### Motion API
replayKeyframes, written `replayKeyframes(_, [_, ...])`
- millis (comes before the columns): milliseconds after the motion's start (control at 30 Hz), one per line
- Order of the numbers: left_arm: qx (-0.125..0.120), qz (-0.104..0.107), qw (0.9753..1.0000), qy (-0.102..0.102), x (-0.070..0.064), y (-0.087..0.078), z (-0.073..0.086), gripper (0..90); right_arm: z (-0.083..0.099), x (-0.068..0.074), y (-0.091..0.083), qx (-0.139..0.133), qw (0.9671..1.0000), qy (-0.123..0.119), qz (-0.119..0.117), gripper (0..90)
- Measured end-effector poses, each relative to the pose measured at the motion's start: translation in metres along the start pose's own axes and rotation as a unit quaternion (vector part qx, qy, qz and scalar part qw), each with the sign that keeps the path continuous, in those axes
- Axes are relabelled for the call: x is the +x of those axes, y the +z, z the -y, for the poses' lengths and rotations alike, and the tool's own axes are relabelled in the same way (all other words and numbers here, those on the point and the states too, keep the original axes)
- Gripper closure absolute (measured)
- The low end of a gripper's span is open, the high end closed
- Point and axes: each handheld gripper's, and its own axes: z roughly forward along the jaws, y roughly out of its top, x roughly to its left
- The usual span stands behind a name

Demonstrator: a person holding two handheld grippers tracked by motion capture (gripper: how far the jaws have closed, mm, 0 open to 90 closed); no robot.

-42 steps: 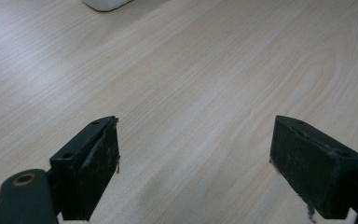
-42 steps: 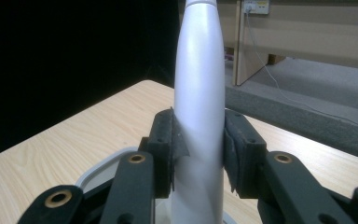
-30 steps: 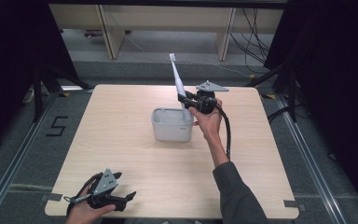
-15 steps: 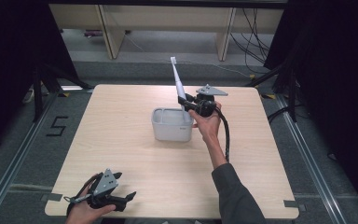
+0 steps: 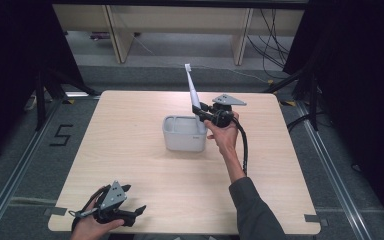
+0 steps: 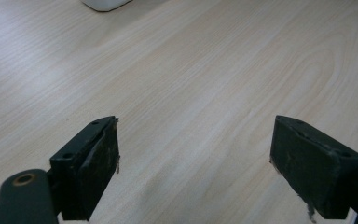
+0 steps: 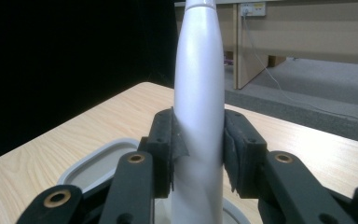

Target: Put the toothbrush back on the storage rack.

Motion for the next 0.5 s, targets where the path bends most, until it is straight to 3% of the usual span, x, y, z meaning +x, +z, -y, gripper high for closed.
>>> replayKeyframes(67, [0.001,-0.005,1.0,-0.001,0.0,0.0,0.0,15.1,0.002,-0.001,-0.001,0.008,0.9999,0.007,-0.003,66.4])
replayKeyframes(367, [0.001,-0.004,1.0,-0.001,0.0,0.0,0.0,15.1,0.002,-0.002,-0.007,0.006,0.9999,-0.01,-0.004,66.5])
replayKeyframes(500, [0.002,-0.004,1.0,0.001,0.0,0.0,0.0,15.1,0.003,-0.002,-0.012,0.012,0.9999,-0.006,-0.007,66.5])
